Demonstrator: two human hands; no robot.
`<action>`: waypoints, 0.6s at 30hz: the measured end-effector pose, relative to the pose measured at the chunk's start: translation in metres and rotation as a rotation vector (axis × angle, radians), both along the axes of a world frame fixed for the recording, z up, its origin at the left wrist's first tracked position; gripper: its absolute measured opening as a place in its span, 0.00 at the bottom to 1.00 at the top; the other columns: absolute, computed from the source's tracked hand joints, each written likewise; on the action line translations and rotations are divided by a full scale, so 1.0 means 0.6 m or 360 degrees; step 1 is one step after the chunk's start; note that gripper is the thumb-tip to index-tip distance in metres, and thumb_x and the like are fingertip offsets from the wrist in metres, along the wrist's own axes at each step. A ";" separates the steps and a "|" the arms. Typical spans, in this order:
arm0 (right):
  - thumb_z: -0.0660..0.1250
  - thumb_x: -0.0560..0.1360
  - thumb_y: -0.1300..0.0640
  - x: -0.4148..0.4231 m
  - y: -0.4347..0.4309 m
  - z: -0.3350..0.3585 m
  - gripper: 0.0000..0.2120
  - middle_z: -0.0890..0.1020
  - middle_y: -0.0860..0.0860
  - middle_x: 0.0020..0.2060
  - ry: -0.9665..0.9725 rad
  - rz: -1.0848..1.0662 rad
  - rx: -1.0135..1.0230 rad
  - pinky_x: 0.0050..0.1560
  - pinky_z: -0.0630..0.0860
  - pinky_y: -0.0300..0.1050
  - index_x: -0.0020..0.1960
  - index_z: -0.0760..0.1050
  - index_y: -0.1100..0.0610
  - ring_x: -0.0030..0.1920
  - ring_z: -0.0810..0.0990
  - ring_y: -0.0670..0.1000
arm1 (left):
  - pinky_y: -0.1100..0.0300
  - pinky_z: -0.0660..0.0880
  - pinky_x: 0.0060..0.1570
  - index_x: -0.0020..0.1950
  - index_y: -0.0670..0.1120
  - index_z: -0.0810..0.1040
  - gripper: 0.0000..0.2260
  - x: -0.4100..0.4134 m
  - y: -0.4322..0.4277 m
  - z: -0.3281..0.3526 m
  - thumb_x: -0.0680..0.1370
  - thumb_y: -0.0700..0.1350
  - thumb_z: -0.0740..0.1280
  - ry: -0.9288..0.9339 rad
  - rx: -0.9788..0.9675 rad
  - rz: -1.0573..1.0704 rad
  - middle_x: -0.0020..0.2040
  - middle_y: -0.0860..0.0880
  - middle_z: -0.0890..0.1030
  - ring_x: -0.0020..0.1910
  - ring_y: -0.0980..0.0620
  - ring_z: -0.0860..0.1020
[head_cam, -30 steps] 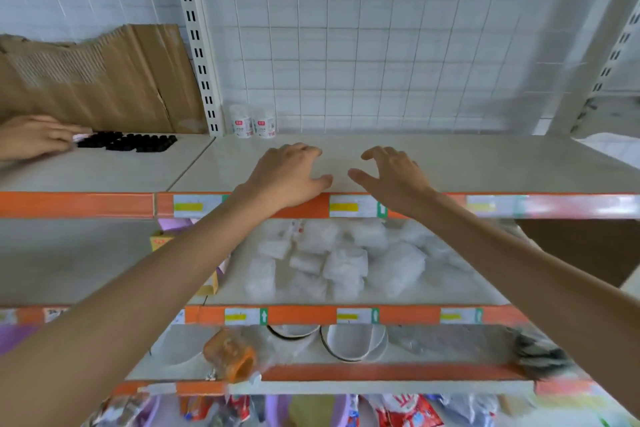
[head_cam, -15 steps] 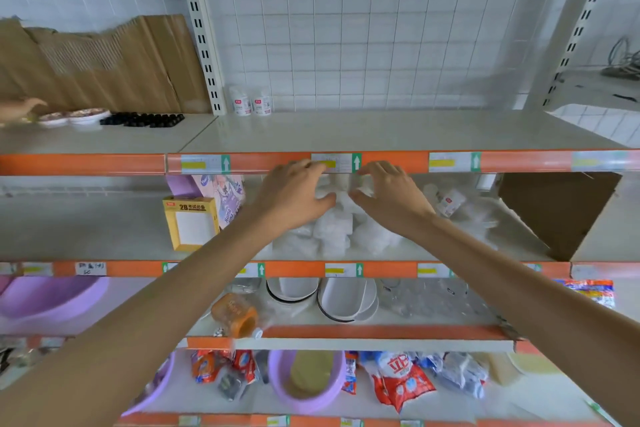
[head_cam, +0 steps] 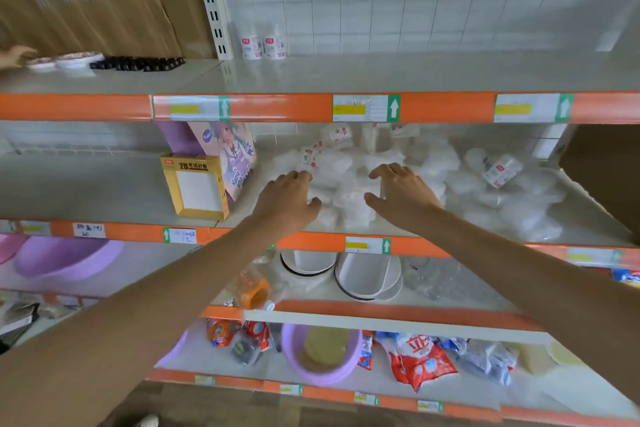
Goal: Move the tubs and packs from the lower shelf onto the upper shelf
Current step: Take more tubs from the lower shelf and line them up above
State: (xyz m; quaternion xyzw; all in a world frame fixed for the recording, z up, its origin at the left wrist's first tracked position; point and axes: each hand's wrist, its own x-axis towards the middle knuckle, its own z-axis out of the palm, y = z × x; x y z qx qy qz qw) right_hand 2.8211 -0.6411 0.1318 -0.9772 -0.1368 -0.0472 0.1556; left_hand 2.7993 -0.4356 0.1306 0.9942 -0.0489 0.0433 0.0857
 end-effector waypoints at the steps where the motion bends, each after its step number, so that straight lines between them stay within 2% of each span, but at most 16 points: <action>1: 0.63 0.79 0.49 0.020 0.004 -0.007 0.21 0.71 0.55 0.68 0.0005 -0.0013 -0.0007 0.66 0.65 0.49 0.70 0.68 0.56 0.69 0.67 0.57 | 0.53 0.67 0.60 0.71 0.44 0.68 0.20 0.019 0.009 -0.008 0.81 0.50 0.60 0.0020 0.0014 0.0040 0.67 0.44 0.74 0.65 0.43 0.71; 8: 0.62 0.80 0.52 0.176 0.053 -0.051 0.20 0.73 0.57 0.66 -0.0189 -0.0011 -0.0118 0.63 0.69 0.50 0.69 0.69 0.57 0.65 0.71 0.59 | 0.50 0.71 0.61 0.70 0.39 0.69 0.20 0.194 0.065 -0.068 0.80 0.46 0.60 -0.0017 -0.0114 0.0305 0.68 0.39 0.72 0.66 0.39 0.72; 12: 0.60 0.81 0.54 0.271 0.074 -0.062 0.19 0.72 0.59 0.67 -0.0349 0.0012 -0.0195 0.66 0.67 0.52 0.70 0.68 0.57 0.67 0.70 0.60 | 0.54 0.70 0.48 0.63 0.38 0.75 0.18 0.291 0.086 -0.098 0.80 0.49 0.62 -0.0018 -0.0200 0.0366 0.64 0.38 0.75 0.61 0.38 0.75; 16: 0.61 0.80 0.56 0.345 0.091 -0.060 0.19 0.70 0.56 0.69 -0.0374 -0.0008 -0.0255 0.66 0.65 0.50 0.70 0.67 0.55 0.69 0.67 0.58 | 0.52 0.71 0.59 0.66 0.38 0.74 0.23 0.364 0.088 -0.124 0.81 0.55 0.59 0.0024 -0.0132 0.0399 0.67 0.36 0.71 0.64 0.37 0.72; 18: 0.61 0.80 0.57 0.380 0.102 -0.062 0.19 0.71 0.56 0.69 -0.0383 0.0036 -0.0284 0.65 0.65 0.50 0.71 0.67 0.55 0.69 0.67 0.57 | 0.52 0.69 0.60 0.66 0.38 0.73 0.25 0.390 0.083 -0.133 0.81 0.58 0.57 0.0037 -0.0074 0.0380 0.67 0.36 0.71 0.65 0.37 0.71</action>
